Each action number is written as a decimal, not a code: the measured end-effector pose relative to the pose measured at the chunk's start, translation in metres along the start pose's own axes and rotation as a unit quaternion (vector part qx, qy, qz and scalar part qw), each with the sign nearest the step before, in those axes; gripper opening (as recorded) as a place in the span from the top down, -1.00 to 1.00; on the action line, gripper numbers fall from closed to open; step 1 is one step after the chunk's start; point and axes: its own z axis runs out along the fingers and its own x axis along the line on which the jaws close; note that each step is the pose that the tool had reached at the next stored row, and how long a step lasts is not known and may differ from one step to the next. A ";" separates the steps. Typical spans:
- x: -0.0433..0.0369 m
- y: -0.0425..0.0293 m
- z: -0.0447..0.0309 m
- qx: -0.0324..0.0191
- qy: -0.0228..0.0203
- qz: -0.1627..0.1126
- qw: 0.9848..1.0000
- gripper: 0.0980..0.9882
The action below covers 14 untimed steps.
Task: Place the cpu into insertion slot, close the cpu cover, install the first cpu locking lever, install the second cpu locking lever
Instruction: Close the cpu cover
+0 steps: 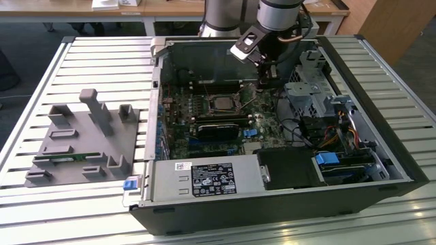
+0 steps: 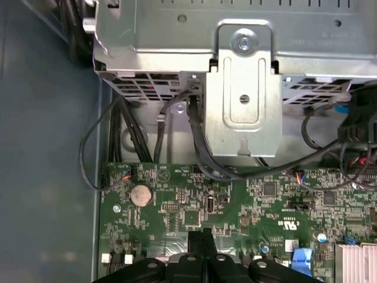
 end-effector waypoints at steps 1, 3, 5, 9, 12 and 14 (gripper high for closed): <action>0.0007 0.0011 0.0004 0.000 0.000 0.000 1.000 0.98; 0.0018 0.0030 0.0012 0.000 0.000 0.000 1.000 0.98; 0.0026 0.0046 0.0024 0.000 0.000 0.000 1.000 0.98; 0.0035 0.0053 0.0078 0.000 0.000 0.000 1.000 0.98; 0.0036 0.0052 0.0125 0.000 0.000 0.000 1.000 0.98; 0.0036 0.0050 0.0136 0.000 0.000 0.000 1.000 0.98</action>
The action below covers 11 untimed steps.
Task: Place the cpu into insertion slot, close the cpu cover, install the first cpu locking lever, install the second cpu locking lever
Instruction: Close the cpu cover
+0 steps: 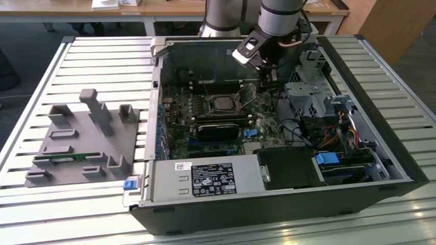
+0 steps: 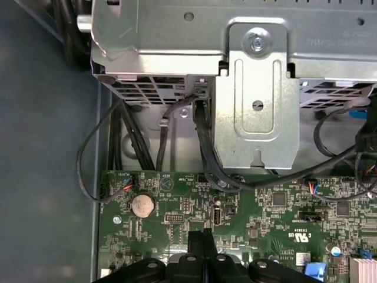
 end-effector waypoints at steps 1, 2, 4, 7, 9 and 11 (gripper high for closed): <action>0.0000 -0.0002 0.0000 0.000 0.000 0.000 1.000 0.98; 0.0000 -0.0005 0.0001 0.000 0.000 0.000 1.000 0.98; 0.0000 -0.0013 0.0004 0.000 0.000 0.000 1.000 0.98; 0.0000 -0.0029 0.0004 0.000 0.000 0.000 1.000 0.98; 0.0000 -0.0031 0.0004 0.000 0.000 0.000 1.000 0.98; 0.0000 -0.0034 0.0004 0.000 0.000 0.000 1.000 0.98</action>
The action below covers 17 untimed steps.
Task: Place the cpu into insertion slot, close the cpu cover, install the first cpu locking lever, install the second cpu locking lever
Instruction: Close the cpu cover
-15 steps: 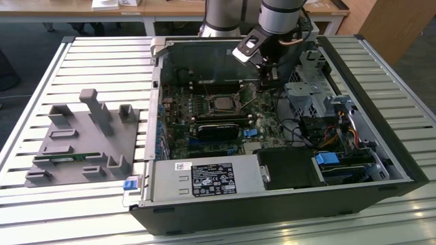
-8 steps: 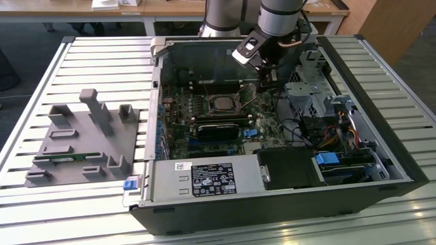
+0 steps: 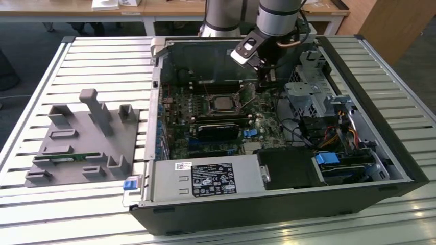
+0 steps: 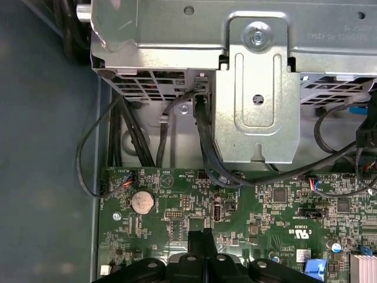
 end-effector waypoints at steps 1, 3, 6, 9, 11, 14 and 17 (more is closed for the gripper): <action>0.0000 -0.0003 0.0000 0.000 0.000 0.000 1.000 0.98; 0.0000 -0.0009 0.0000 0.000 0.000 0.000 1.000 0.98; 0.0000 -0.0017 -0.0001 0.000 0.000 0.000 1.000 0.98; 0.0000 -0.0025 -0.0001 0.000 0.000 0.000 1.000 0.98; 0.0000 -0.0035 -0.0001 0.000 0.000 0.000 1.000 0.98; 0.0000 -0.0057 -0.0002 0.000 0.000 0.000 1.000 0.98; 0.0000 -0.0083 -0.0004 0.000 0.000 0.000 1.000 0.98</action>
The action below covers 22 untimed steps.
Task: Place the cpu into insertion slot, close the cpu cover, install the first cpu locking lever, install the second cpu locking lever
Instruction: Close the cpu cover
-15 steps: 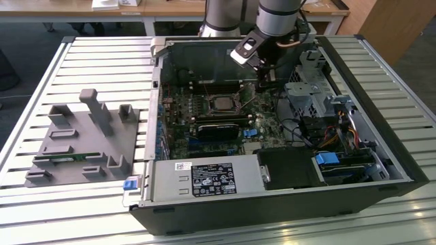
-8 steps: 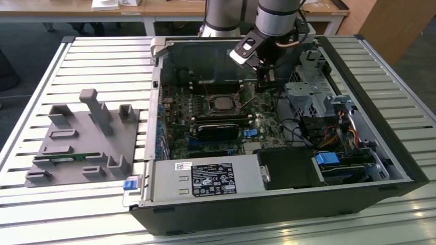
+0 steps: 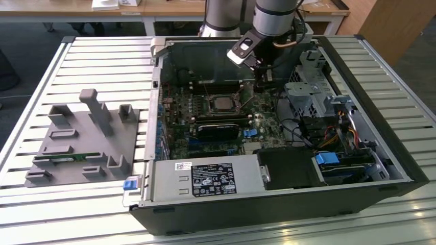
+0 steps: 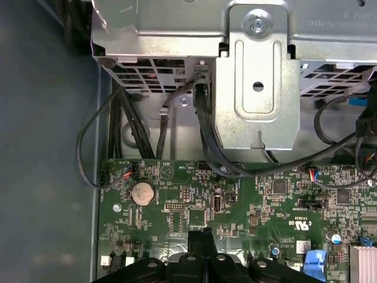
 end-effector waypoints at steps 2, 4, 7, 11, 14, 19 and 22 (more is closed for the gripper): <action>0.0000 -0.0020 -0.0001 0.000 0.000 0.000 1.000 0.98; 0.0000 -0.0041 -0.0002 0.000 0.000 0.000 1.000 0.98; 0.0000 -0.0075 -0.0003 0.000 0.000 0.000 1.000 0.98; 0.0000 -0.0120 -0.0005 0.000 0.000 0.000 1.000 0.98; 0.0000 -0.0158 -0.0007 0.000 0.000 0.000 1.000 0.98; 0.0000 -0.0221 -0.0010 0.000 0.000 0.000 1.000 0.98; 0.0000 -0.0262 -0.0012 0.000 0.000 0.000 1.000 0.98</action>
